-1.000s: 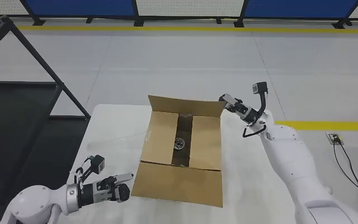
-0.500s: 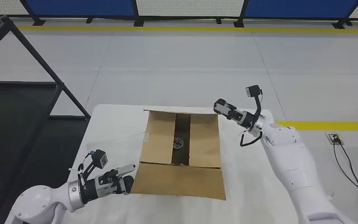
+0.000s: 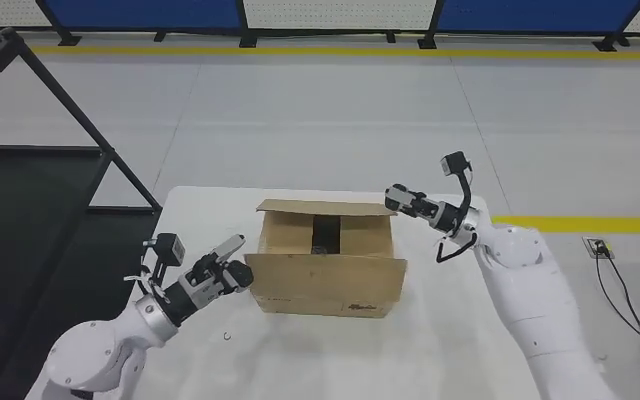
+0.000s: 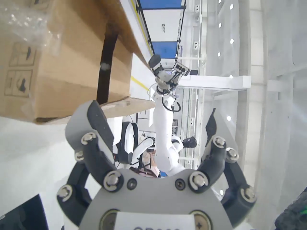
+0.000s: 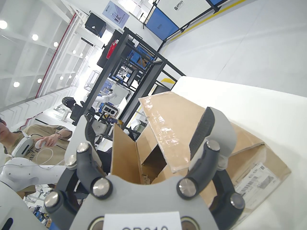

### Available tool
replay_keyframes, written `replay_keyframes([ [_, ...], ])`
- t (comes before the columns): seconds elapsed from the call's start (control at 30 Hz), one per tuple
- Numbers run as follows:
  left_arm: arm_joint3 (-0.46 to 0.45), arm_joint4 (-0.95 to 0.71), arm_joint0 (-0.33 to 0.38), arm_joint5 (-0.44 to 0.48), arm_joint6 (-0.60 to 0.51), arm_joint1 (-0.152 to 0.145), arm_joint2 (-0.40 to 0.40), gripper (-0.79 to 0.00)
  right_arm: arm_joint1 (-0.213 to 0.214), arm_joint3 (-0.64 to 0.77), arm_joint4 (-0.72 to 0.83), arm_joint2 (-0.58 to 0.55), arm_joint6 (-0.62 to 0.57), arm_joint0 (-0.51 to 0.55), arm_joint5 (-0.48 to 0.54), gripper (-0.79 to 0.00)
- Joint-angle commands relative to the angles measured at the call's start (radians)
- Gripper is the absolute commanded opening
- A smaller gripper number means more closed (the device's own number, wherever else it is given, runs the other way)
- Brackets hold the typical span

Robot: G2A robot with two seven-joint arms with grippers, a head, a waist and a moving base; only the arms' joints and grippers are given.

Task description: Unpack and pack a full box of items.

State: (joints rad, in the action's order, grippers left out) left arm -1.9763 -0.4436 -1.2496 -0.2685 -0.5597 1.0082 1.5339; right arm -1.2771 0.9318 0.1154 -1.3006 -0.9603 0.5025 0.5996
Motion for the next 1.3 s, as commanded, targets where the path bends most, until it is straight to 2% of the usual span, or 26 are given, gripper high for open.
replay_keyframes([
  [0.0, 0.007, -0.022, 0.028, -0.005, 0.035, 0.006, -0.037, 0.0, 0.003, 0.009, -0.009, 0.005, -0.01, -0.003, -0.046, 0.0],
  [0.17, 0.028, 0.0, 0.083, 0.001, 0.107, 0.016, -0.096, 0.0, 0.005, 0.044, -0.024, 0.03, -0.039, -0.009, -0.146, 0.0],
  [0.4, 0.07, 0.037, 0.144, 0.005, 0.156, 0.029, -0.167, 0.0, 0.009, 0.088, -0.01, 0.059, -0.096, -0.009, -0.328, 0.0],
  [0.5, 0.093, 0.036, 0.168, -0.006, 0.175, 0.035, -0.188, 0.0, 0.011, 0.102, 0.006, 0.067, -0.125, -0.003, -0.375, 0.0],
  [0.87, 0.166, 0.08, 0.256, -0.019, 0.217, 0.055, -0.27, 0.0, 0.011, 0.126, 0.063, 0.085, -0.113, 0.005, -0.422, 0.0],
  [1.27, 0.208, 0.096, 0.292, 0.013, 0.237, 0.073, -0.315, 0.0, 0.017, 0.136, 0.141, 0.093, -0.192, 0.018, -0.461, 0.0],
])
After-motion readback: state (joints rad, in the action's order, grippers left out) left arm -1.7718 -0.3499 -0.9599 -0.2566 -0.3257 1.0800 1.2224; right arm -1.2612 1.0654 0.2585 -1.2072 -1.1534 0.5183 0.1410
